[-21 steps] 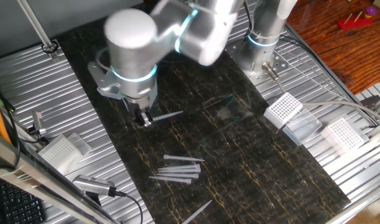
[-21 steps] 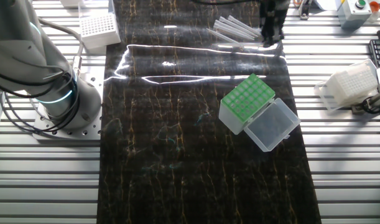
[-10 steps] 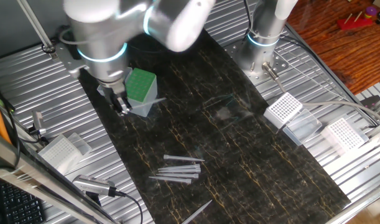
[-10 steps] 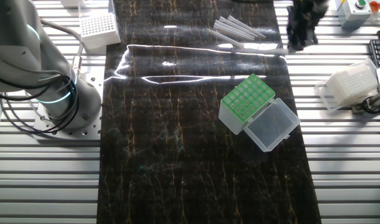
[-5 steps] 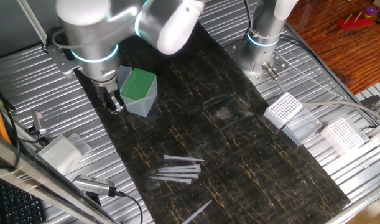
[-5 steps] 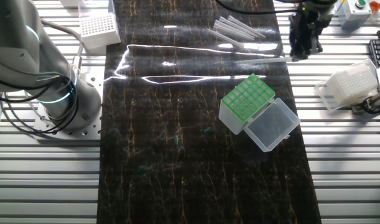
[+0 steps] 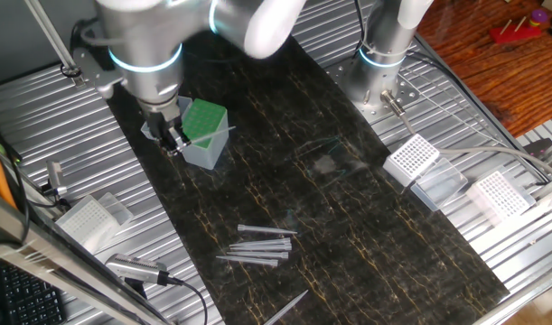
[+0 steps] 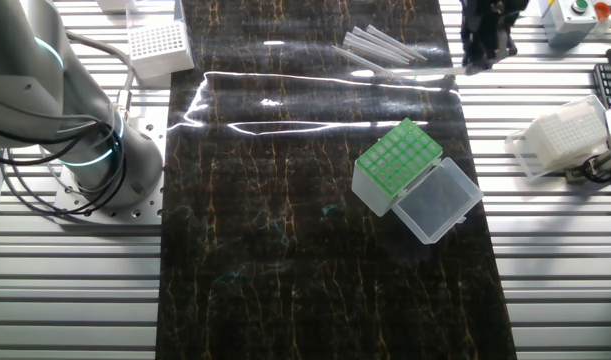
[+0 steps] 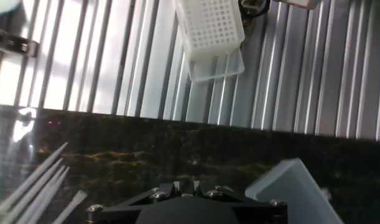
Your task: Insert a large pipette tip into the holder for large pipette tips
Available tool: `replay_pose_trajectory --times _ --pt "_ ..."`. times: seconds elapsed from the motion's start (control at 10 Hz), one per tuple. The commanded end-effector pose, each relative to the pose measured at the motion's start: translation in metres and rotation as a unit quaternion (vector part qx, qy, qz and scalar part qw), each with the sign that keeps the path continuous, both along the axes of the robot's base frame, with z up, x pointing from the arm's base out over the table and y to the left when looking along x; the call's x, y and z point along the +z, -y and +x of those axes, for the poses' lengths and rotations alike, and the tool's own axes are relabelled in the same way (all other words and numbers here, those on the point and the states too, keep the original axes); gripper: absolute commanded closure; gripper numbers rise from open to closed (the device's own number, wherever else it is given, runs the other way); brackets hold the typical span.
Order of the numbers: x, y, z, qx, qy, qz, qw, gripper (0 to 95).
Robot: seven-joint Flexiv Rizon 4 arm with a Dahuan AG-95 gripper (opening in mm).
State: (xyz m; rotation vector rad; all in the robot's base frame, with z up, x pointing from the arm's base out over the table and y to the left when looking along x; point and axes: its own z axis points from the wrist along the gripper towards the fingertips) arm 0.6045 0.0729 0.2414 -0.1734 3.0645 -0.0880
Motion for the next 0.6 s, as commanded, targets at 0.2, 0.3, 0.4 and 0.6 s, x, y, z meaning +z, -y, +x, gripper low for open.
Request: replay_pose_trajectory --times 0.2,0.3,0.4,0.6 --pt "0.014 -0.003 -0.009 -0.091 -0.026 0.001 0.9955 95.0" --pt "0.018 -0.004 -0.011 -0.105 -0.026 0.002 0.9941 95.0" --pt "0.023 -0.006 -0.015 -0.110 -0.024 -0.003 0.9937 95.0" --pt "0.033 -0.005 -0.024 -0.097 -0.019 -0.045 0.9941 95.0"
